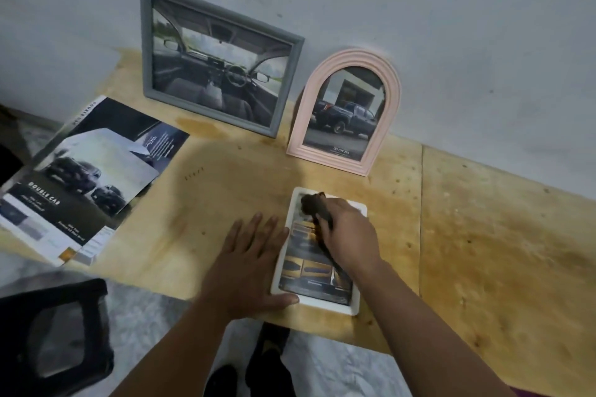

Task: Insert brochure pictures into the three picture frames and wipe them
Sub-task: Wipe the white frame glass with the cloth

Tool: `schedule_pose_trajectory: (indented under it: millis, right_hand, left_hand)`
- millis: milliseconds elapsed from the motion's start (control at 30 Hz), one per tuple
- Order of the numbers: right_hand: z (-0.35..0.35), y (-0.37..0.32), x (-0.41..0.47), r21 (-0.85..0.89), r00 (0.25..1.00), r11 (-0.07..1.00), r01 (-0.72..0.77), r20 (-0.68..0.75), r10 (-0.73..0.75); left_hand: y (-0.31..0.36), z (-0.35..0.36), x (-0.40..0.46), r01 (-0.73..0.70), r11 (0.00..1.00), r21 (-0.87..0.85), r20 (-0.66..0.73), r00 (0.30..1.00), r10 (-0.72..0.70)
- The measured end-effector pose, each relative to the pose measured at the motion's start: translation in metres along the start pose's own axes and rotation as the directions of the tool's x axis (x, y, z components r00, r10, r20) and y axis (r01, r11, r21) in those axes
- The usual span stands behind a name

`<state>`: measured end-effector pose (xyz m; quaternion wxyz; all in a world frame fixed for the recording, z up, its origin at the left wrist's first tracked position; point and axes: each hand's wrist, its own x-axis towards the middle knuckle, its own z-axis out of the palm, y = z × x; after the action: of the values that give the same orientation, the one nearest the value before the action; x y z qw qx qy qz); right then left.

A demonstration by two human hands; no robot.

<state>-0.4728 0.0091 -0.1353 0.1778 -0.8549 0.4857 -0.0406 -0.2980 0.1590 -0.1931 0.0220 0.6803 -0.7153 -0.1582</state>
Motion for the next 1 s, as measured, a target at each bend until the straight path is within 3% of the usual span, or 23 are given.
schedule_pose_trajectory:
  millis: [200,367,433,500,567,667,800,1000]
  right_hand:
    - [0.019,-0.001,-0.026,-0.109,0.987,0.981,0.161,0.0,-0.162]
    - [0.016,0.002,-0.066,-0.141,0.961,0.954,0.263,0.121,-0.247]
    - [0.002,0.002,-0.064,-0.011,0.957,0.973,0.229,0.184,-0.224]
    - [-0.018,0.001,-0.054,0.22,0.971,0.973,0.075,0.204,-0.121]
    - [-0.031,0.006,-0.033,0.267,0.996,0.963,-0.022,0.095,-0.004]
    - [-0.028,0.011,-0.001,0.029,0.995,1.0,-0.004,-0.098,0.007]
    - [0.012,-0.005,-0.001,-0.346,0.993,0.931,0.111,0.073,-0.092]
    - [0.025,0.0,-0.045,-0.401,0.961,0.874,0.275,0.076,-0.267]
  left_hand:
    - [-0.002,0.004,0.002,-0.02,1.0,-0.017,-0.048,0.999,0.019]
    - [-0.001,0.003,0.0,-0.032,0.999,-0.034,-0.096,0.995,0.029]
    - [-0.001,0.002,0.0,-0.035,0.998,-0.048,-0.111,0.993,0.029]
    - [0.0,0.002,0.0,-0.036,0.997,-0.063,-0.118,0.993,0.028]
    - [-0.001,0.002,-0.001,-0.042,0.997,-0.064,-0.121,0.992,0.034]
    - [-0.001,0.002,-0.001,-0.042,0.998,-0.052,-0.142,0.989,0.034]
    - [-0.001,0.003,-0.001,-0.041,0.998,-0.045,-0.169,0.985,0.033]
    - [-0.002,0.005,-0.001,-0.036,0.998,-0.05,-0.16,0.987,0.028]
